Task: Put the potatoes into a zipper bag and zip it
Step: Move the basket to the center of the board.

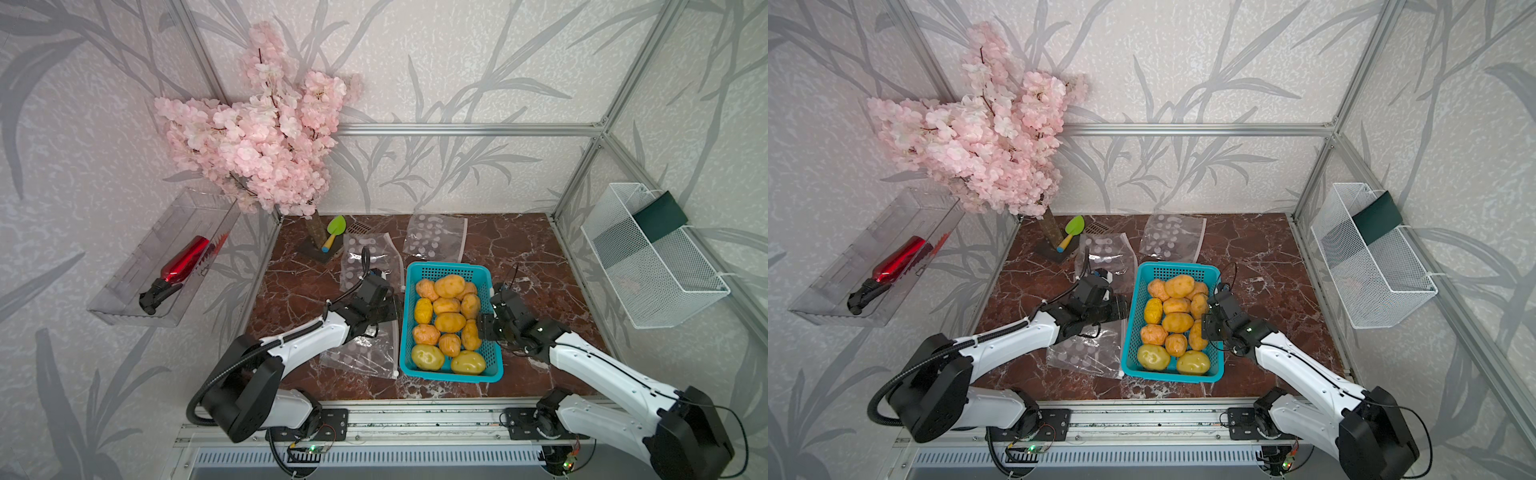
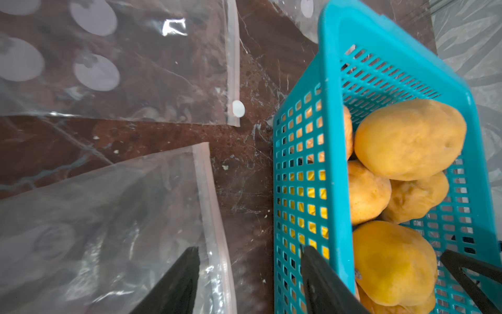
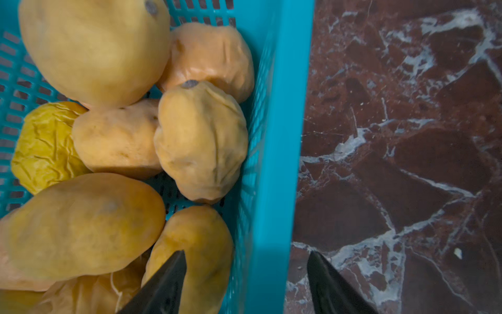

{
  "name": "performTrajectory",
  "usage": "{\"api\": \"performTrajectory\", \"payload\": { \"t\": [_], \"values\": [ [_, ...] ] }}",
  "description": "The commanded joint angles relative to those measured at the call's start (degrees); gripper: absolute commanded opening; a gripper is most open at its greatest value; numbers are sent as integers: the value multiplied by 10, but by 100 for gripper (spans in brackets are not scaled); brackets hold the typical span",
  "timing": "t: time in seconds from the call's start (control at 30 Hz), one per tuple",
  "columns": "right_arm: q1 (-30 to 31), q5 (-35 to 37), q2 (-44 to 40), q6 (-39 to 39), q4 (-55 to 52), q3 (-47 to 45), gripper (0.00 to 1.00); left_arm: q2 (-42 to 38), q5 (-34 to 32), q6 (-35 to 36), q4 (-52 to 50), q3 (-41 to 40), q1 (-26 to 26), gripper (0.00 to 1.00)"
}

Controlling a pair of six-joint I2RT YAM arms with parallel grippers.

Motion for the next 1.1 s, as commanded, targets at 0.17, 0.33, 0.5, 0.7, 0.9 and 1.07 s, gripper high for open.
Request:
{"api": "performTrajectory", "payload": {
  "t": [0.17,0.33,0.5,0.7,0.9,1.07],
  "values": [
    [-63,12,26,11,29,17,67,116,-7,-1,15,112,-66,55],
    [-164,-58,28,0,41,18,66,183,-2,-8,12,171,-90,50],
    [-181,-68,5,-12,9,41,70,181,-40,-10,-22,191,-95,50],
    [-174,-45,-81,-23,-59,62,75,72,-177,-10,-132,151,-96,54],
    [-157,-49,-188,-22,-133,76,77,-53,-286,0,-252,82,-96,62],
    [-103,-71,-254,-2,-147,70,77,-93,-298,13,-286,55,-95,63]
  ]
}}
